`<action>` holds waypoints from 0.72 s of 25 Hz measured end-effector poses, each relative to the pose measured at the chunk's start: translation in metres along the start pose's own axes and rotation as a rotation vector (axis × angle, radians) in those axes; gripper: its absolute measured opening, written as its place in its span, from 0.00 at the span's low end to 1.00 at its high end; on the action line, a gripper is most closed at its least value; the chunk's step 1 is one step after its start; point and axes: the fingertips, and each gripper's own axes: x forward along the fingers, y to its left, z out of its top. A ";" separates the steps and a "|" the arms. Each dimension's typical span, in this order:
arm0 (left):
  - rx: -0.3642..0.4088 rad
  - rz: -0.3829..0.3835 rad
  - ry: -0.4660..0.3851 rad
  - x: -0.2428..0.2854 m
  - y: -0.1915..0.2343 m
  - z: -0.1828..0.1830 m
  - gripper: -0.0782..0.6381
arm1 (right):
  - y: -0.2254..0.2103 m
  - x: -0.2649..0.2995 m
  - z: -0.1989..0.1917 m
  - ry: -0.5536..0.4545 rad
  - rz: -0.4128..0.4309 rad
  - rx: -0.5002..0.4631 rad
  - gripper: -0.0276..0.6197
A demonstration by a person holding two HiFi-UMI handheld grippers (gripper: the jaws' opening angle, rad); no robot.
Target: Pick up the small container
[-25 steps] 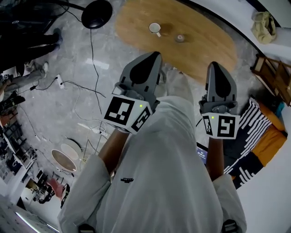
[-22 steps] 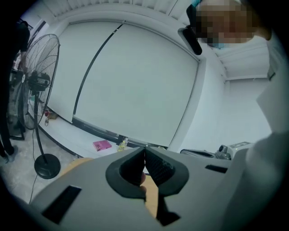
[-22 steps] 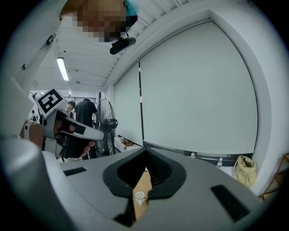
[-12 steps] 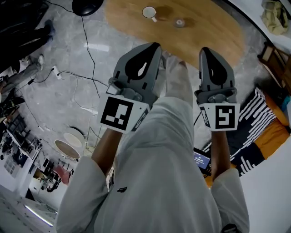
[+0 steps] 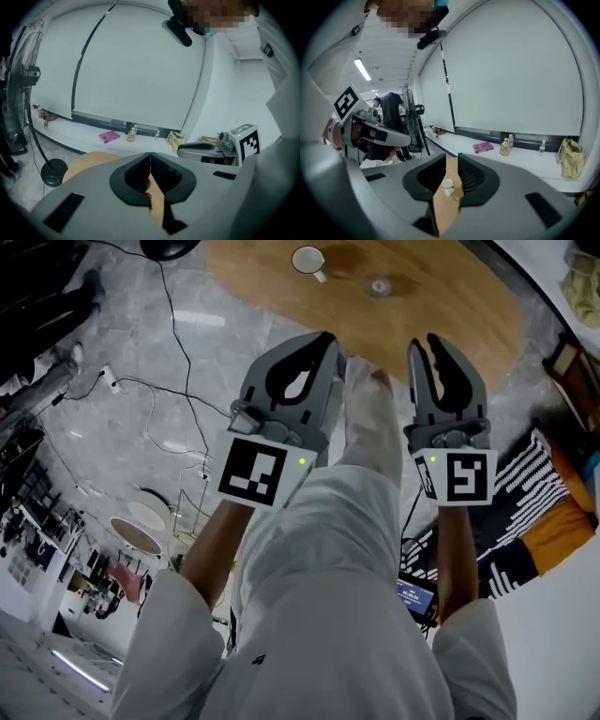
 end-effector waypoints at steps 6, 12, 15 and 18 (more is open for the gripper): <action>-0.025 0.033 0.034 0.032 0.019 -0.026 0.14 | -0.012 0.029 -0.034 0.055 0.037 0.017 0.24; -0.068 0.046 0.066 0.054 0.031 -0.054 0.14 | -0.016 0.054 -0.070 0.095 0.075 0.016 0.40; -0.077 0.053 0.085 0.059 0.036 -0.070 0.14 | -0.018 0.065 -0.091 0.118 0.088 0.017 0.41; -0.085 0.061 0.087 0.066 0.040 -0.082 0.14 | -0.019 0.077 -0.106 0.123 0.087 0.023 0.44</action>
